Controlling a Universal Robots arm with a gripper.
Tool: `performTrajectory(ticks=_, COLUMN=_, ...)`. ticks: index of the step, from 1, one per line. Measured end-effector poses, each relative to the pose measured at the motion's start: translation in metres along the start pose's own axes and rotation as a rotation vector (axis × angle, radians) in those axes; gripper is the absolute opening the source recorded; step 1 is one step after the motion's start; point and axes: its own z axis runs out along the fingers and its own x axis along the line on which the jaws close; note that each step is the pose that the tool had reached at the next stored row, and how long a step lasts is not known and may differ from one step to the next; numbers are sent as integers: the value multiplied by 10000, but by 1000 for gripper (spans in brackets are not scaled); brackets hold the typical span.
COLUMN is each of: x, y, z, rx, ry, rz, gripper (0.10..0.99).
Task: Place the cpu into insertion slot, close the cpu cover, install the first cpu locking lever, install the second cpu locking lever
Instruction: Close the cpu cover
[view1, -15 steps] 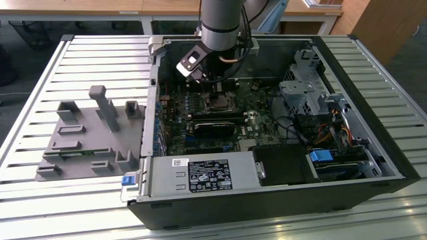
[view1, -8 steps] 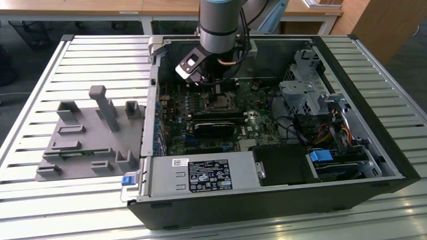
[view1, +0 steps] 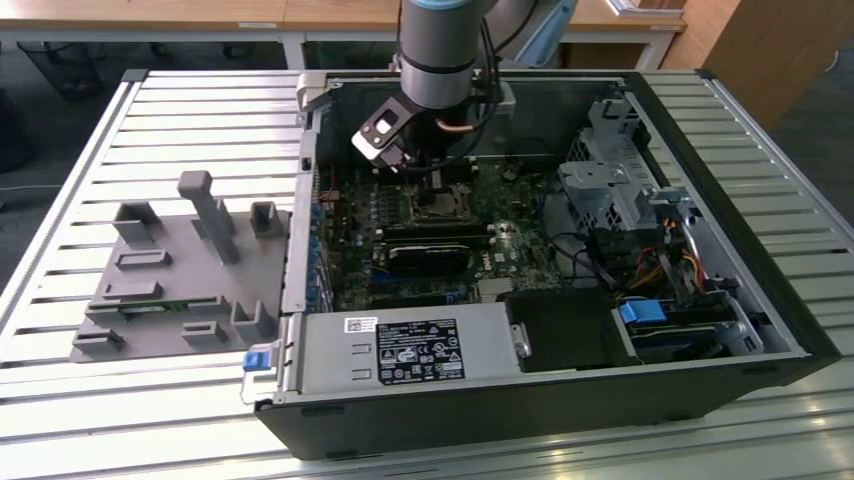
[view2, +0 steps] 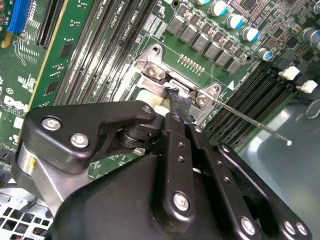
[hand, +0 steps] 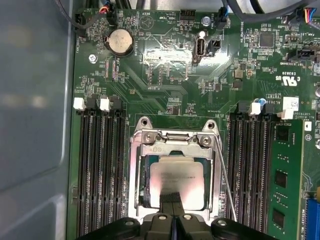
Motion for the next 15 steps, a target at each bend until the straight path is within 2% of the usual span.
performTrajectory(ticks=6, x=2, y=54, z=-16, rx=-13, ry=37, rz=-2, gripper=106)
performTrajectory(ticks=10, x=2, y=55, z=-85, rx=-5, ry=33, rz=1, gripper=106)
performTrajectory(ticks=15, x=3, y=19, z=-72, rx=-38, ry=0, rz=-13, gripper=106)
